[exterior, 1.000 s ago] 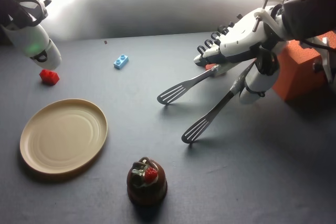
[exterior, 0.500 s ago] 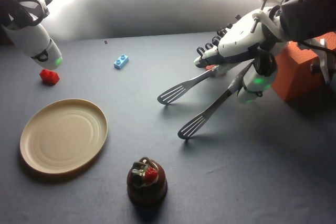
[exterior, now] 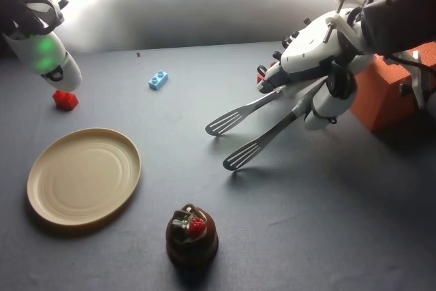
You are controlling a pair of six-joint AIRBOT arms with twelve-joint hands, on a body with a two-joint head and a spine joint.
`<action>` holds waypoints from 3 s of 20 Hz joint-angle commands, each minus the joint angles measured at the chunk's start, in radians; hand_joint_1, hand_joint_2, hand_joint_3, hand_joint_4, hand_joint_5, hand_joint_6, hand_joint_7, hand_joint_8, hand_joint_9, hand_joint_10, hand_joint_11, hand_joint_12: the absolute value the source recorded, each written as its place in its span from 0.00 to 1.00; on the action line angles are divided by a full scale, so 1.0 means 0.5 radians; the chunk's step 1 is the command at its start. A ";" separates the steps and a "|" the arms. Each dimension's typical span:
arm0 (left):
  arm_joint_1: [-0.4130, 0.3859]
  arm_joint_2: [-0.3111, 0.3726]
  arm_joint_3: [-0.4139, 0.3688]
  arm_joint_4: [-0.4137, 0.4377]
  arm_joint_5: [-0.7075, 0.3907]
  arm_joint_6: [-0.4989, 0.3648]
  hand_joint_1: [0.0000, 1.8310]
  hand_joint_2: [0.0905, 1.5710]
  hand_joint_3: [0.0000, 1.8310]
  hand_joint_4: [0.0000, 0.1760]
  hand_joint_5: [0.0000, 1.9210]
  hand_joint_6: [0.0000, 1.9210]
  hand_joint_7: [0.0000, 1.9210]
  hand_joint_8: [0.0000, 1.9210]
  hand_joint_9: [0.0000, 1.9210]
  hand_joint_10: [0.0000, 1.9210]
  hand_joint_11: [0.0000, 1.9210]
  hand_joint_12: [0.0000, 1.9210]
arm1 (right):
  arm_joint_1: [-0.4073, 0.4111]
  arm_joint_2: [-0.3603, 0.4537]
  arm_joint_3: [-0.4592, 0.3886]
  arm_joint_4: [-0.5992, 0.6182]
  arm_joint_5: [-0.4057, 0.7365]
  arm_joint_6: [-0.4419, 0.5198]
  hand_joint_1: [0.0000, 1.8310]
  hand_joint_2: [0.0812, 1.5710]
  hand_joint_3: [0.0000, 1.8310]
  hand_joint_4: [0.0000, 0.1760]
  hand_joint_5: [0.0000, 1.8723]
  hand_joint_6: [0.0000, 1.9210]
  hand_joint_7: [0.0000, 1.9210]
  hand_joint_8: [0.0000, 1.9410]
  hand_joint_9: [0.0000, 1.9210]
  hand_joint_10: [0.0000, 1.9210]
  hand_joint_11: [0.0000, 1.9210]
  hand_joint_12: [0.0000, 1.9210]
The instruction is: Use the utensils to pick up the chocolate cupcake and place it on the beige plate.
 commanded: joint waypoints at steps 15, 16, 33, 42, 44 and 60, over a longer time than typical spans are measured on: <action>-0.008 0.010 0.005 0.126 -0.075 0.019 0.00 0.69 0.00 0.00 0.04 0.00 0.02 0.00 0.00 0.00 0.01 0.00 | -0.009 0.025 -0.007 -0.050 0.001 -0.019 0.50 0.72 0.00 0.00 0.26 0.01 0.30 0.01 0.14 0.46 0.01 0.79; -0.008 0.010 0.005 0.125 -0.075 0.019 0.01 0.69 0.00 0.00 0.04 0.00 0.02 0.00 0.00 0.00 0.01 0.01 | -0.007 0.026 -0.008 -0.050 0.003 -0.019 0.49 0.73 0.00 0.00 0.26 0.01 0.29 0.01 0.12 0.48 0.00 0.79; -0.009 0.009 0.004 0.125 -0.075 0.019 0.04 0.68 0.00 0.00 0.05 0.00 0.03 0.00 0.01 0.00 0.00 0.02 | 0.010 0.054 -0.036 -0.048 0.023 0.015 0.54 0.70 0.00 0.00 0.14 0.44 0.18 0.61 0.17 0.75 0.19 0.91; -0.009 0.012 0.004 0.129 -0.071 0.021 0.03 0.68 0.00 0.00 0.05 0.00 0.03 0.00 0.01 0.00 0.00 0.05 | 0.036 0.087 -0.071 -0.048 0.016 0.019 0.59 0.71 0.00 0.00 0.21 0.46 0.22 0.67 0.23 0.78 0.25 0.93; -0.009 0.012 0.004 0.138 -0.069 0.021 0.04 0.69 0.00 0.00 0.05 0.00 0.03 0.00 0.01 0.00 0.00 0.05 | 0.037 0.094 -0.086 -0.048 0.016 0.019 0.59 0.70 0.00 0.00 0.23 0.49 0.23 0.73 0.24 0.82 0.28 0.96; -0.005 0.013 0.002 0.162 -0.064 0.016 0.03 0.69 0.00 0.00 0.04 0.00 0.03 0.00 0.01 0.00 0.01 0.02 | 0.119 0.120 -0.120 -0.046 0.017 0.024 0.59 0.78 0.00 0.00 0.38 0.72 0.26 0.85 0.27 0.96 0.32 1.00</action>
